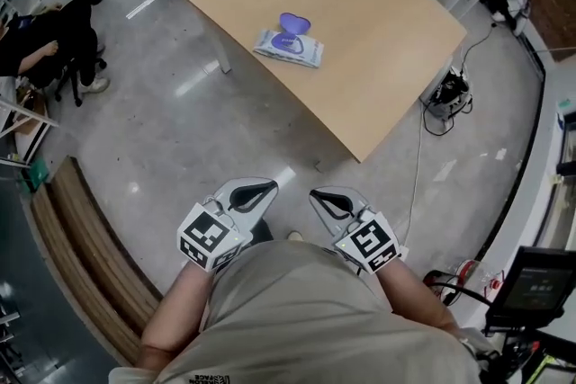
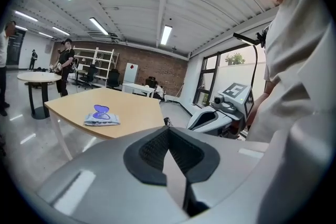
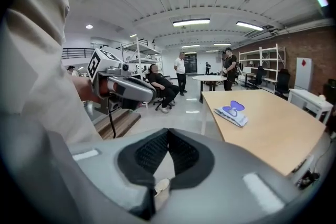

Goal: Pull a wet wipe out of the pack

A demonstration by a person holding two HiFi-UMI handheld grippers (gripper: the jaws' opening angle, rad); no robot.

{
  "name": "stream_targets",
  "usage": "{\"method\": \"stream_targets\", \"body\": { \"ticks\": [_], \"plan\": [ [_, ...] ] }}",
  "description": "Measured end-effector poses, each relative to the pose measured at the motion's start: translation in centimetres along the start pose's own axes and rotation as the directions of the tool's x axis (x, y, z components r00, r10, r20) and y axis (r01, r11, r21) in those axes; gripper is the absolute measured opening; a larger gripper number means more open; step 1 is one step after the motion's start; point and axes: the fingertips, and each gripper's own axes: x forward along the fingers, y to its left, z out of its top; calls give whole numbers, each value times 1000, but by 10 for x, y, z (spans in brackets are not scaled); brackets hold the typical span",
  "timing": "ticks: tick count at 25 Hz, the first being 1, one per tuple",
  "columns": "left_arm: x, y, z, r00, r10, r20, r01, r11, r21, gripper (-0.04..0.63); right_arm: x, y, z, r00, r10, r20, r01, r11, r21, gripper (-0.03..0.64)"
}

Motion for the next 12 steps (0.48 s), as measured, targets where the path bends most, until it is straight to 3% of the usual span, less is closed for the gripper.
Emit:
{"method": "stream_targets", "body": {
  "ticks": [7,12],
  "plan": [
    [2,85,32,998,-63,-18,63,997,49,6,70,-38,54,999,-39,9,39,999,20,3],
    [6,146,28,994,-100,-48,103,992,67,5,123,-64,77,995,-96,24,95,995,32,3]
  ]
}}
